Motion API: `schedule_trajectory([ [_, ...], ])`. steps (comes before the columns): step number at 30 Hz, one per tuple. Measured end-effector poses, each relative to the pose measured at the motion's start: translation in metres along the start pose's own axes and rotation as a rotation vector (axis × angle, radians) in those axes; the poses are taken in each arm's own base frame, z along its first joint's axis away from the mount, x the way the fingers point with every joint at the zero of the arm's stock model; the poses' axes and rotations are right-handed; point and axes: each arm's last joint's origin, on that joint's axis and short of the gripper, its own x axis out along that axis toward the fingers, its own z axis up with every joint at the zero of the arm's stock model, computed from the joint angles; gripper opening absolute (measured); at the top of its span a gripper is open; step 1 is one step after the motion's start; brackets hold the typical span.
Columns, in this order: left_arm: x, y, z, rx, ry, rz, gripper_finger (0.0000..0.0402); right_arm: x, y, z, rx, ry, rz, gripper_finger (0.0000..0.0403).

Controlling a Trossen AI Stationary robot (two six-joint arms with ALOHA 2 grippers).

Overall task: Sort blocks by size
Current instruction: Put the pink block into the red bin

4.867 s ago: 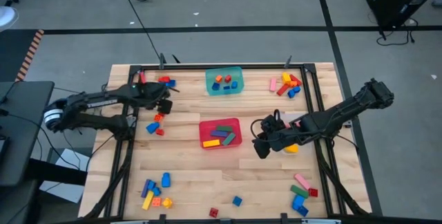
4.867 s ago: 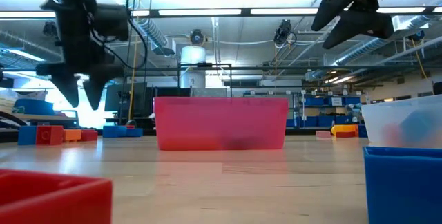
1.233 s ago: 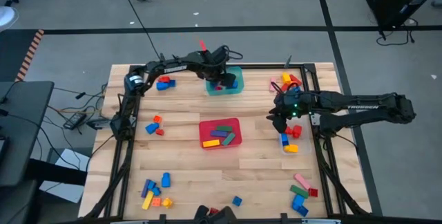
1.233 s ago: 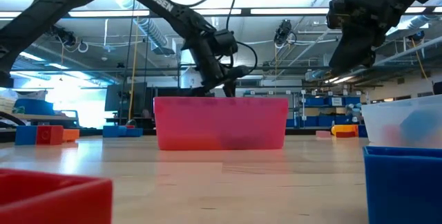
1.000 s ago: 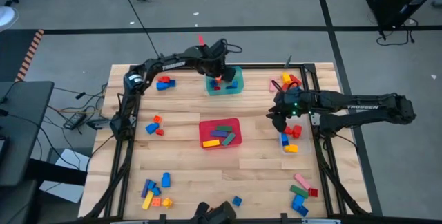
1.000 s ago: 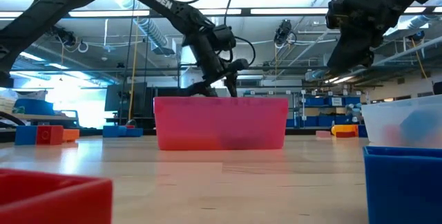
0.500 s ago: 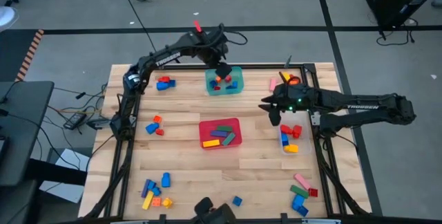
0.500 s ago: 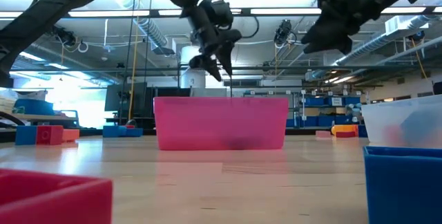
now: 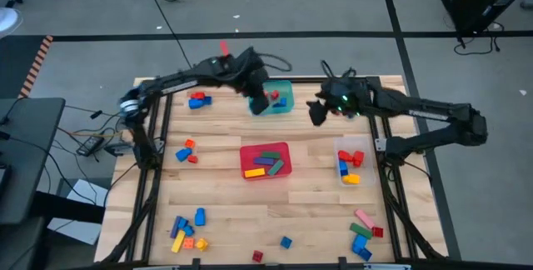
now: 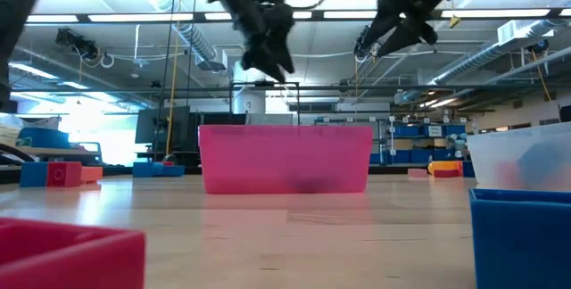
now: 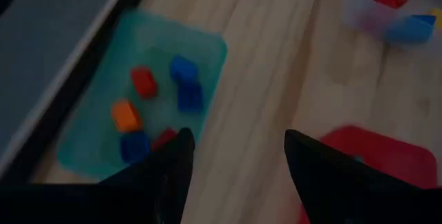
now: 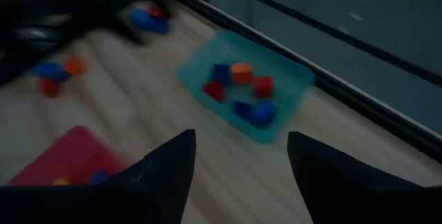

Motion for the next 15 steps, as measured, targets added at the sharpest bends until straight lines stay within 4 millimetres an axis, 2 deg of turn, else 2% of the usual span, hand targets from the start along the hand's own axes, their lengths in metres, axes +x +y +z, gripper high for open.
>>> schedule_trajectory([
  [4,-0.021,-0.009,-0.044,-0.073,-0.067,-0.019,0.0234,0.020,-0.014,0.025,0.073,0.101,-0.134,0.0268],
  [7,-0.040,-0.018,-0.078,-0.114,-0.141,-0.050,0.0234,0.040,-0.037,0.037,0.187,0.190,-0.261,0.0280],
  [11,-0.062,-0.031,-0.117,-0.136,-0.263,-0.104,0.0234,0.072,-0.077,0.036,0.329,0.301,-0.379,0.0292],
  [15,-0.082,-0.039,-0.148,-0.130,-0.360,-0.161,0.0234,0.103,-0.110,0.027,0.438,0.418,-0.430,0.0294],
])
